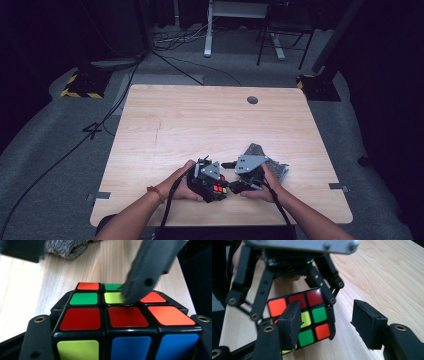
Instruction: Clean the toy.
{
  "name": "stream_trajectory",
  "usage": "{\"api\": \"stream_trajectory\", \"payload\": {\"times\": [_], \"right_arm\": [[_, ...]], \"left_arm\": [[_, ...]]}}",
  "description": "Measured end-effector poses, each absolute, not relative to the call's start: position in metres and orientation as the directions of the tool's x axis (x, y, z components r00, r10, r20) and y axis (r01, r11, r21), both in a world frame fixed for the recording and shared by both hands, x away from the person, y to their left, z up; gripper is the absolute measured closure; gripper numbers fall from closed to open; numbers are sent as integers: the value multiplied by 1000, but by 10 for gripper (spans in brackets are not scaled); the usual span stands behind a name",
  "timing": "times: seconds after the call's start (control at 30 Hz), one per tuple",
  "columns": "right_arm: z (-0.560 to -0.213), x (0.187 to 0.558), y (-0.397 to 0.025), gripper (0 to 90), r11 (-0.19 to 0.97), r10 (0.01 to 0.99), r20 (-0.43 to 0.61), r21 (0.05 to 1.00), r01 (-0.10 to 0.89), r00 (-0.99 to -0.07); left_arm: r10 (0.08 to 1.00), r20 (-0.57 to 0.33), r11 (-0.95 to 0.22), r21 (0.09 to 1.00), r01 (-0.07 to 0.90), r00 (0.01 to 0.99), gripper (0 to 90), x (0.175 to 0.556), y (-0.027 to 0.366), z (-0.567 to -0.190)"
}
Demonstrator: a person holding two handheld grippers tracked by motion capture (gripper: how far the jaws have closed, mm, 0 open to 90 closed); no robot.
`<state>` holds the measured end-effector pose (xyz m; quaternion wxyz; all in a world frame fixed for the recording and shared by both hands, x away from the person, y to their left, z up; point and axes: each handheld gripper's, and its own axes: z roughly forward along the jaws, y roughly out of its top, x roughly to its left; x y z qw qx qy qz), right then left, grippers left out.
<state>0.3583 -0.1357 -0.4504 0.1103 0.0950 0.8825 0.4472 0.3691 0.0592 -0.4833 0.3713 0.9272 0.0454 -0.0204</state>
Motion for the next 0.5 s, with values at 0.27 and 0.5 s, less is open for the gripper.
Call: {"api": "stream_trajectory", "payload": {"times": [0.27,0.5], "right_arm": [[-455,354,-125,411,611,226,-118,790,47,-967],[-449,354,-122,396,595,231,-116,803,46,-966]], "left_arm": [[81,-72,-735,669,109,994,298,366,78,-487],[81,-66,-720,686,104,995,281,368,70,-485]]}}
